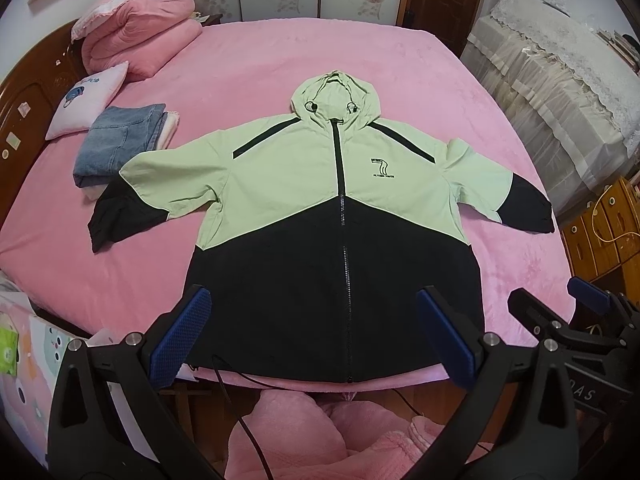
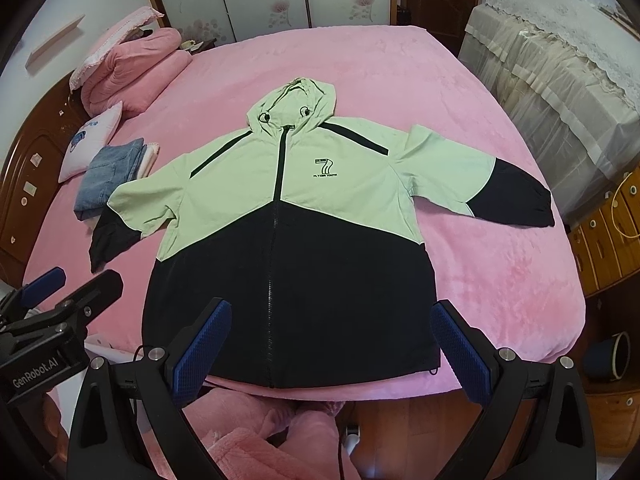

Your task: Fold large clothes

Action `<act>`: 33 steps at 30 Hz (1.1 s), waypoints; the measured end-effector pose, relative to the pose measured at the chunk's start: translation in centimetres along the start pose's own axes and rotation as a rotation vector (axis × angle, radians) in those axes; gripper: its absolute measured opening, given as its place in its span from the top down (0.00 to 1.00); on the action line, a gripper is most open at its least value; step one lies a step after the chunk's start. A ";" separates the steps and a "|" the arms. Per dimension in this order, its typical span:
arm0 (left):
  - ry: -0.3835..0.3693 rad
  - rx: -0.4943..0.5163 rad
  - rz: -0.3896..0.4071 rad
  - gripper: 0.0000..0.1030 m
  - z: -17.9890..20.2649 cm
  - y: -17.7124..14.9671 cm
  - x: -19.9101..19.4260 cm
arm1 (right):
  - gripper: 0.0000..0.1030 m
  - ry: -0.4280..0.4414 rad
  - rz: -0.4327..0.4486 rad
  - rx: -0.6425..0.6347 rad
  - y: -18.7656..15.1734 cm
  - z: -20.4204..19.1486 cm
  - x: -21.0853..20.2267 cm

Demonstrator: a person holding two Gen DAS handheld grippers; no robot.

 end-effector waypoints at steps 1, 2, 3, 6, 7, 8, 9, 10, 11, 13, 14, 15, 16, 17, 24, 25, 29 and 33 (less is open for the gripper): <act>-0.004 -0.006 -0.002 0.01 -0.1 0.0 0.0 | 0.02 0.000 0.000 0.000 0.0 0.0 0.0; -0.009 -0.013 -0.003 0.01 -0.3 -0.1 -0.1 | 0.02 0.004 0.000 -0.002 0.0 0.0 0.0; -0.016 -0.022 -0.007 0.01 -0.5 -0.2 -0.2 | 0.02 0.011 -0.002 -0.008 0.0 -0.1 0.0; -0.015 -0.027 -0.019 0.01 -0.8 -0.6 -0.2 | 0.02 0.021 -0.009 -0.017 -0.1 -0.2 0.2; -0.012 -0.030 -0.027 0.02 -1.0 -0.7 -0.1 | 0.02 0.028 -0.007 -0.010 -0.1 -0.2 0.1; -0.011 -0.032 -0.033 0.02 -1.1 -0.8 0.0 | 0.02 0.039 -0.007 -0.005 0.0 -0.1 0.2; -0.012 -0.037 -0.042 0.02 -1.3 -1.0 0.1 | 0.02 0.053 -0.012 -0.002 0.1 -0.1 0.4; -0.012 -0.042 -0.048 0.02 -1.5 -1.1 0.2 | 0.02 0.076 -0.028 -0.002 0.1 -0.2 0.9; -0.010 -0.047 -0.054 0.02 -1.6 -1.1 0.2 | 0.02 0.086 -0.045 -0.002 0.2 -0.3 1.3; -0.002 -0.060 -0.071 0.02 -2.1 -1.2 0.5 | 0.02 0.096 -0.080 -0.005 0.2 -0.6 2.4; -0.002 -0.066 -0.085 0.02 -2.4 -1.3 0.7 | 0.02 0.107 -0.096 -0.008 0.3 -0.8 2.9; -0.006 -0.072 -0.099 0.02 -2.8 -1.4 1.0 | 0.02 0.121 -0.108 -0.011 0.3 -1.1 3.3; -0.011 -0.080 -0.112 0.02 -3.0 -1.5 1.2 | 0.02 0.129 -0.115 -0.014 0.3 -1.3 3.7; -0.016 -0.088 -0.127 0.02 -3.3 -1.7 1.6 | 0.02 0.139 -0.120 -0.021 0.4 -1.6 4.0; -0.062 -0.142 -0.251 0.07 -5.4 -2.9 4.6 | 0.02 0.110 -0.119 -0.126 0.3 -4.9 7.2; -0.069 -0.153 -0.263 0.07 -5.7 -3.0 5.0 | 0.02 0.110 -0.126 -0.129 0.1 -5.3 7.6; -0.081 -0.192 -0.319 0.07 -8.0 -3.4 7.0 | 0.02 0.115 -0.118 -0.145 0.1 -7.2 9.2; -0.091 -0.263 -0.338 0.07 -11.4 -3.0 8.5 | 0.02 0.162 -0.105 -0.274 -0.5 -11.3 10.6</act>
Point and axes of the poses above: each gripper's, at about its wrist camera, not at the fingertips, and x roughly the way its jaws point, z to its right, y to its top, the point moved 5 cm from there along x, roughly the way its jaws point, and after that the axes turned 11 degrees about -z, right-handed, at the moved point
